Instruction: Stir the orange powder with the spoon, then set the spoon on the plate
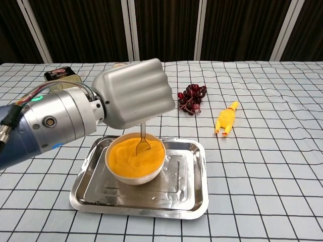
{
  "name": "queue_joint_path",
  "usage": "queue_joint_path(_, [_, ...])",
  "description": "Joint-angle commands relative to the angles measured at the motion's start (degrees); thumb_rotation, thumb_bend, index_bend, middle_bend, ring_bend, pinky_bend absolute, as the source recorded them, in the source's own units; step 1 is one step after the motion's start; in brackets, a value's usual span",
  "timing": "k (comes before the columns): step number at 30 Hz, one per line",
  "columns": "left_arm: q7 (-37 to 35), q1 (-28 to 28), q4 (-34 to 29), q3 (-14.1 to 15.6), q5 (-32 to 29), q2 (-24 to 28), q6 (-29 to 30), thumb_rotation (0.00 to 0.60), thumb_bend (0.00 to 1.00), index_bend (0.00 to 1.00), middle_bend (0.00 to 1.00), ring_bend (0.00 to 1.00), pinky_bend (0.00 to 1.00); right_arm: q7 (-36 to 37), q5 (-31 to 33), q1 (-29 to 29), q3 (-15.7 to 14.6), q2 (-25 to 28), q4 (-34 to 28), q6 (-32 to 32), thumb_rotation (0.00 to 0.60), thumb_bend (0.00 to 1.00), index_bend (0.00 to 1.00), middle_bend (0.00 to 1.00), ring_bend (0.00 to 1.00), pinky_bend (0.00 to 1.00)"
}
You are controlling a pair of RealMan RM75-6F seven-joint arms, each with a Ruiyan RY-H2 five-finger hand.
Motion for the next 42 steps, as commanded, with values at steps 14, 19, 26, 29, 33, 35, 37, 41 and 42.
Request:
queue_joint_path(14, [-1.83, 2.03, -2.11, -0.26, 2.76, 3.1, -0.27, 0.6, 0.59, 0.81, 1.0, 1.0, 1.0, -0.14, 0.2, 0.03, -0.01, 0.01, -0.07, -0.18, 0.6, 0.32, 0.0, 0.0, 0.0, 0.0])
queue_joint_path(19, [-2.12, 2.7, -1.99, -0.64, 2.99, 5.13, -0.22, 0.6, 0.59, 0.81, 1.0, 1.0, 1.0, -0.08, 0.14, 0.05, -0.04, 0.04, -0.12, -0.24, 0.6, 0.32, 0.0, 0.0, 0.0, 0.0])
queue_joint_path(26, [-2.63, 3.4, -0.1, -1.3, 2.32, 6.52, -1.05, 0.6, 0.59, 0.81, 1.0, 1.0, 1.0, -0.17, 0.29, 0.05, -0.02, -0.02, -0.2, -0.29, 0.6, 0.32, 0.0, 0.0, 0.0, 0.0])
queue_joint_path(29, [-2.86, 3.64, 1.14, -1.6, 1.98, 6.12, -1.43, 0.6, 0.59, 0.81, 1.0, 1.0, 1.0, -0.04, 0.34, 0.04, -0.07, 0.07, -0.32, -0.39, 0.6, 0.32, 0.0, 0.0, 0.0, 0.0])
queue_joint_path(33, [-3.45, 3.93, 2.7, -1.77, 1.76, 4.88, -2.25, 0.6, 0.59, 0.81, 1.0, 1.0, 1.0, -0.08, 0.3, 0.05, -0.06, 0.09, -0.33, -0.37, 0.6, 0.32, 0.0, 0.0, 0.0, 0.0])
queue_joint_path(35, [-3.41, 3.94, 3.25, -1.47, 2.32, 4.38, -2.75, 0.6, 0.59, 0.81, 1.0, 1.0, 1.0, -0.07, 0.34, 0.06, -0.04, 0.09, -0.3, -0.39, 0.6, 0.32, 0.0, 0.0, 0.0, 0.0])
queue_joint_path(37, [-3.6, 4.04, 3.53, -1.39, 2.63, 3.95, -3.02, 0.6, 0.59, 0.81, 1.0, 1.0, 1.0, -0.03, 0.38, 0.07, 0.0, 0.08, -0.3, -0.4, 0.6, 0.32, 0.0, 0.0, 0.0, 0.0])
queue_joint_path(41, [-3.42, 4.22, 3.86, -1.5, 3.08, 3.08, -3.37, 0.6, 0.59, 0.81, 1.0, 1.0, 1.0, 0.05, 0.41, 0.07, 0.0, 0.1, -0.34, -0.43, 0.6, 0.32, 0.0, 0.0, 0.0, 0.0])
queue_joint_path(42, [-3.39, 4.26, 3.83, -1.55, 3.13, 2.95, -3.4, 0.6, 0.59, 0.81, 1.0, 1.0, 1.0, 0.06, 0.41, 0.08, 0.0, 0.11, -0.34, -0.44, 0.6, 0.32, 0.0, 0.0, 0.0, 0.0])
